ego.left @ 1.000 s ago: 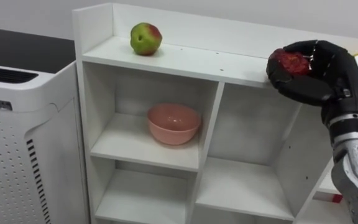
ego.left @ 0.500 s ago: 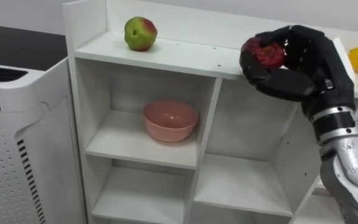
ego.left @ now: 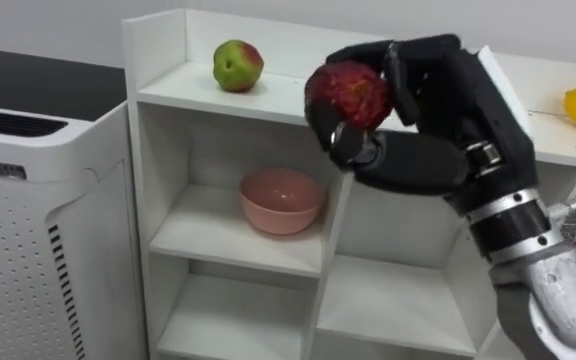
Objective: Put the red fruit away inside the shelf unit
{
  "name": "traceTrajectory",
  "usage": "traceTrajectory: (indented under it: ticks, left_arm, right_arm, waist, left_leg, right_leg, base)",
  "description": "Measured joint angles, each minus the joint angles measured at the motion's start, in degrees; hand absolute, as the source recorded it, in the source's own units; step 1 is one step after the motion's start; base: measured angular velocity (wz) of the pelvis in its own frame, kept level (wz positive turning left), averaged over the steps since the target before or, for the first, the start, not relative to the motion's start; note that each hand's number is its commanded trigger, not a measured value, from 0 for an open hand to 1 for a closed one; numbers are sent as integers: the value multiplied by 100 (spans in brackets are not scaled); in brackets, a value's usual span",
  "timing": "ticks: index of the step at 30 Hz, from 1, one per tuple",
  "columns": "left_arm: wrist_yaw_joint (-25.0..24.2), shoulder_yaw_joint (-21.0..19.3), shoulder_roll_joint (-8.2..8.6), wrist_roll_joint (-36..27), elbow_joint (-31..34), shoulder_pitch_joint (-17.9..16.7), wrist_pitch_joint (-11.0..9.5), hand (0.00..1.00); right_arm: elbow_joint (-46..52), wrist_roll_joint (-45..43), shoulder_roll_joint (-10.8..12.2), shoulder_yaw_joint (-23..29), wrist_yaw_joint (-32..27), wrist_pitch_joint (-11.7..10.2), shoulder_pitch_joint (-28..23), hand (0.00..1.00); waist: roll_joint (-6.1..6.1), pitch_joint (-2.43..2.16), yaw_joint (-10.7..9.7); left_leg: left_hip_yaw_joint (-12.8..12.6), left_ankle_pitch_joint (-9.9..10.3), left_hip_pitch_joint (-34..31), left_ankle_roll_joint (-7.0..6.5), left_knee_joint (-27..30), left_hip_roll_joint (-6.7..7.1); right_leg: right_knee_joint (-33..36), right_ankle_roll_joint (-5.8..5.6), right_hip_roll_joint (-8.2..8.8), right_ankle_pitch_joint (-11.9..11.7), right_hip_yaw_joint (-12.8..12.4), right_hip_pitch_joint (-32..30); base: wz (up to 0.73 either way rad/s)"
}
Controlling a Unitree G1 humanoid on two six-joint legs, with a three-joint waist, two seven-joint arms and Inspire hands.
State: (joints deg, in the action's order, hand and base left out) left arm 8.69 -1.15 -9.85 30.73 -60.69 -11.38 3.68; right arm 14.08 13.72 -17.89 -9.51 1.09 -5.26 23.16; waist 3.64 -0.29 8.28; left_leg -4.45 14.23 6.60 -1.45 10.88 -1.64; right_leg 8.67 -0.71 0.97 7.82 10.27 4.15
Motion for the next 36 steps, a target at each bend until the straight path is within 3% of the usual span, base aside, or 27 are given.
traceTrajectory:
  ticks: [6,11,15,19,22,24,27,32,36]
  left_arm:
    - [208,163,-2,-152,-127,89,-20,0]
    - [310,383,19,-207,-345,352,-14,0]
    - [447,685,24,-562,-348,546,-30,0]
    - [480,687,27,-650,-382,715,-128,0]
    - [483,704,47,-692,-535,832,-175,0]
    - [485,820,83,-882,-585,920,-109,0]
    - [481,916,87,-913,-553,930,-80,0]
    - [452,1054,88,-1393,-376,967,18,0]
    - [436,1190,61,-1681,-262,919,158,0]
  right_arm:
    - [-823,-15,90,-234,73,26,-650,100]
    - [-2262,4,332,-236,-119,24,-648,100]
    - [-3668,567,505,-219,-340,24,-644,100]
    - [-4480,1181,611,-33,-393,19,-519,100]
    - [-5226,1819,618,141,-480,20,-227,100]
    - [-5721,2627,619,339,-557,12,169,100]
    - [-6083,3437,591,555,-595,15,505,100]
    - [-6522,5167,402,723,-409,125,694,100]
    - [-6746,6190,371,862,-323,206,942,100]
  waist:
    - [-82,42,-12]
    - [-108,55,-25]
    - [-197,104,-45]
    - [-319,153,3]
    - [-362,206,11]
    - [-417,280,3]
    - [-463,324,55]
    - [-500,343,284]
    - [-513,340,328]
  left_leg:
    - [-10,1,-66,0,38,-4]
    - [16,-16,-465,4,104,-1]
    - [68,-54,-963,-1,395,26]
    - [107,-56,-1597,-4,712,39]
    - [137,-61,-1990,-14,948,108]
    - [131,-57,-2473,-26,1268,178]
    - [122,-49,-3094,-99,1629,231]
    - [54,19,-4022,-129,2163,230]
    - [-11,-16,-4733,-133,2494,236]
  right_leg:
    - [60,16,5,-14,-9,-64]
    - [137,52,38,-48,97,-446]
    - [328,52,107,-55,143,-878]
    - [766,54,216,-51,105,-1581]
    - [1196,56,304,35,88,-2055]
    - [1540,61,408,102,74,-2540]
    - [1926,114,513,160,101,-3162]
    - [2435,203,607,213,67,-4078]
    - [2782,241,687,218,8,-4815]
  base:
    - [-1]
    - [3]
    - [14]
    - [-1]
    - [8]
    - [7]
    - [7]
    - [6]
    - [-2]
